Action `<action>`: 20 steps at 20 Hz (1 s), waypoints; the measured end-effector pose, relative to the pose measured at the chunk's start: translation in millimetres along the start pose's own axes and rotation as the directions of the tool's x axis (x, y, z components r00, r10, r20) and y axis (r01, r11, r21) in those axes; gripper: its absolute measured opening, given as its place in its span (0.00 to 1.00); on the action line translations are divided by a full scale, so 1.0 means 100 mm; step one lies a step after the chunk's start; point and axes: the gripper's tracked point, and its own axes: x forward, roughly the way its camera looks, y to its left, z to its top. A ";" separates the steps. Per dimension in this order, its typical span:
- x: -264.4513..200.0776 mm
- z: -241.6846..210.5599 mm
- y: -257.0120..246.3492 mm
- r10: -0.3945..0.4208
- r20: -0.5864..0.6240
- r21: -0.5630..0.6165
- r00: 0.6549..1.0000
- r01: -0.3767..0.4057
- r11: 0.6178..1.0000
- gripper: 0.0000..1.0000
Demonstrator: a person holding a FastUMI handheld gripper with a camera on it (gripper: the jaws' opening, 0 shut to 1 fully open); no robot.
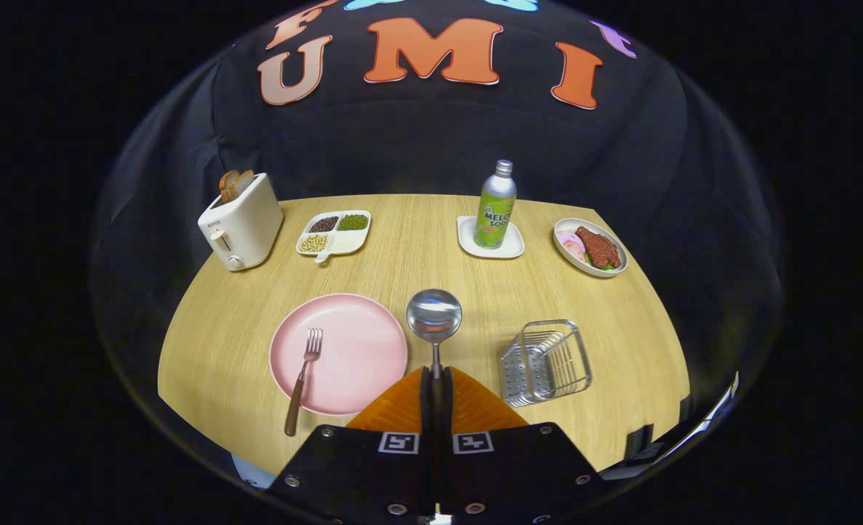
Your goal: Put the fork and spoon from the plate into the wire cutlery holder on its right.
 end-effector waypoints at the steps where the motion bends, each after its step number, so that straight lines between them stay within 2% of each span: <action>1: -0.04 0.00 -0.12 -0.005 -0.011 -0.016 1.000 0.004 1.000 0.03; 6: -0.19 -0.03 -0.67 -0.021 -0.093 -0.062 0.995 0.016 0.998 0.03; 9: -0.16 -0.15 -0.88 -0.014 -0.184 -0.074 0.983 0.001 0.997 0.03; 16: 0.03 -0.38 -1.00 0.036 -0.408 -0.113 0.912 -0.089 0.990 0.03; 20: 0.20 -0.40 -1.08 0.021 -0.492 -0.151 0.870 -0.109 0.982 0.03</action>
